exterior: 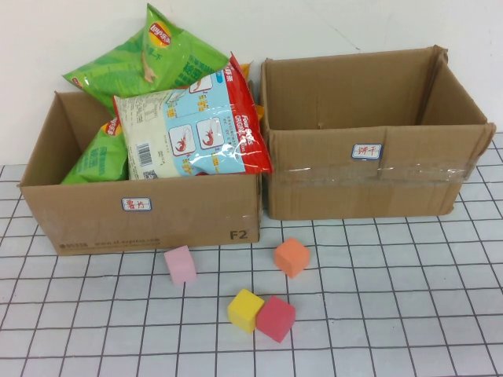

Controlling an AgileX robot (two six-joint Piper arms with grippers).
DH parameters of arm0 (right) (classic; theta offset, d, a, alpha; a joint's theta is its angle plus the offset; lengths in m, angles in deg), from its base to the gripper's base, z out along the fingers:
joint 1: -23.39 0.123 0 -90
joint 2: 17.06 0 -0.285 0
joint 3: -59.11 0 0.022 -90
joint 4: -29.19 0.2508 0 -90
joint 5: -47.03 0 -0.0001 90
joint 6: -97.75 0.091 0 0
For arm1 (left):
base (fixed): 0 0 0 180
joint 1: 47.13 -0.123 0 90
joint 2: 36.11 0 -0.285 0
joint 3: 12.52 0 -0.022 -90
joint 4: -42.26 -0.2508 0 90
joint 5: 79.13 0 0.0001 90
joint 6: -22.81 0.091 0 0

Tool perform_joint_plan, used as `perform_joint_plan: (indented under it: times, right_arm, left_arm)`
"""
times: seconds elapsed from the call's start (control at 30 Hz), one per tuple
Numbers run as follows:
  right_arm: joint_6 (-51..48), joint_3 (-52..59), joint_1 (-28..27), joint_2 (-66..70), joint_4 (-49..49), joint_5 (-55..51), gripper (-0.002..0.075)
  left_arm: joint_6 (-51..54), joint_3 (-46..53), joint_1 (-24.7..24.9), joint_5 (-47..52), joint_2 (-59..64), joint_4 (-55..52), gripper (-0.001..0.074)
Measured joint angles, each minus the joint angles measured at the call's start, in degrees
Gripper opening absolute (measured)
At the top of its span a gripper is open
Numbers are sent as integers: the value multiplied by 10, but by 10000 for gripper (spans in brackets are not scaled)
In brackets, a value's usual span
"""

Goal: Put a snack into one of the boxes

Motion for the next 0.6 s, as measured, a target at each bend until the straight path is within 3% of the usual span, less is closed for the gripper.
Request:
perform_joint_plan:
  times: [0.13, 0.3, 0.43, 0.6]
  right_arm:
    - [181, -4, 0, -45, -196, -60, -1]
    - [383, 24, 0, -118, -385, -45, -1]
    - [474, 68, 0, -176, -410, 17, -1]
    - [507, 119, 0, -216, -407, 72, -1]
  left_arm:
    - [-38, 44, 0, -17, -7, -13, -1]
    - [-82, 116, 0, -96, -7, -81, -1]
    - [-104, 139, 0, -172, -7, -107, -1]
    - [-105, 140, 0, -190, -7, -120, -1]
